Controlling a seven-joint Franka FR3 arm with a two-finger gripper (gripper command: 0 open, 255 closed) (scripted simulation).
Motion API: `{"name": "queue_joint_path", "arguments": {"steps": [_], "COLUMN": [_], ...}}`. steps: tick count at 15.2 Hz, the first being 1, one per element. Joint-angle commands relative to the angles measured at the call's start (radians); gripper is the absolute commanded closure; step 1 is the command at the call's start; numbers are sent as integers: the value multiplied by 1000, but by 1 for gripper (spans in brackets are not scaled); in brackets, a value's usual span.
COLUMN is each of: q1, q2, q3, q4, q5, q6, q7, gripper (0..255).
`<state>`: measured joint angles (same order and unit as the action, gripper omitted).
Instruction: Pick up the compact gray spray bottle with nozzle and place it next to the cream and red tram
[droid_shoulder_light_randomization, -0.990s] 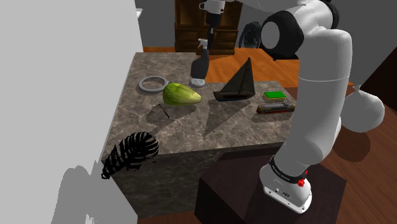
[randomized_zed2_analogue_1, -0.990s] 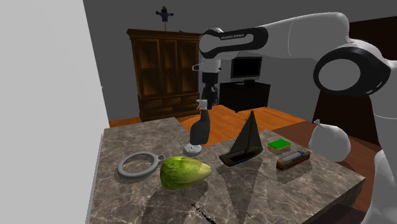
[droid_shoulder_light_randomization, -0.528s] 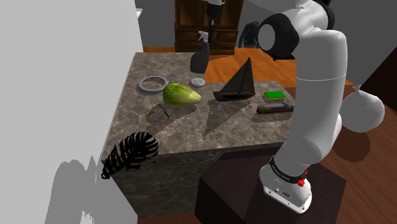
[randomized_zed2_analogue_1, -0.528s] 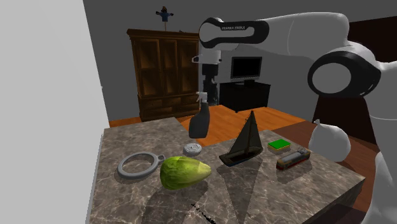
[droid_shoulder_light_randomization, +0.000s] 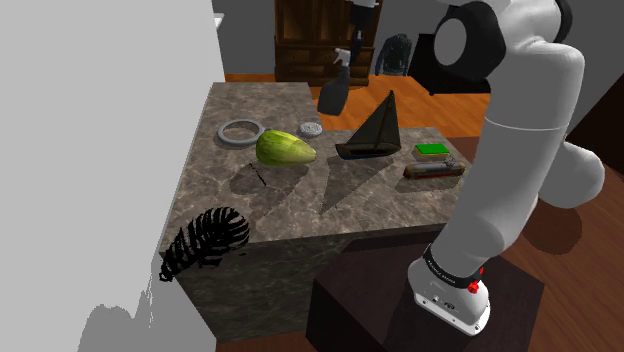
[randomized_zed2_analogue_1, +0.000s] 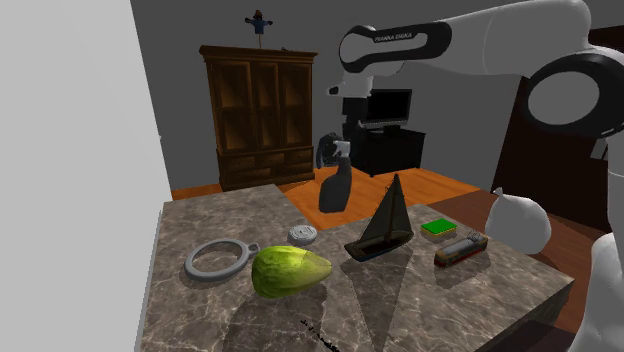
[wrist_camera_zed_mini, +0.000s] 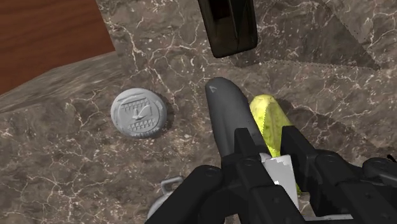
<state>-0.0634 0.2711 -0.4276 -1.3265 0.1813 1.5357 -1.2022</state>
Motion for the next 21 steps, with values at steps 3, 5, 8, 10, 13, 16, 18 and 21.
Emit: {"name": "queue_joint_path", "arguments": {"steps": [3,5,8,10,13,16,18,21], "q1": [-27,-43,-69,-89,-120,-154,-177,-213], "q2": [-85,-119,-162,-186,-213,-230,-236,-236], "q3": [-30,-45,-70,-88,-116,-146,-167,-201], "q4": [-114,-157,-208,-236,-266,-285,-291,-290], "q5": [-32,-46,-66,-78,-93,-104,-110,-113], "q6": [29,37,46,49,52,51,49,45], "q7": [-69,-104,-158,-196,-255,-319,-363,-433], "gripper": [255,255,255,255,255,255,255,255]}}
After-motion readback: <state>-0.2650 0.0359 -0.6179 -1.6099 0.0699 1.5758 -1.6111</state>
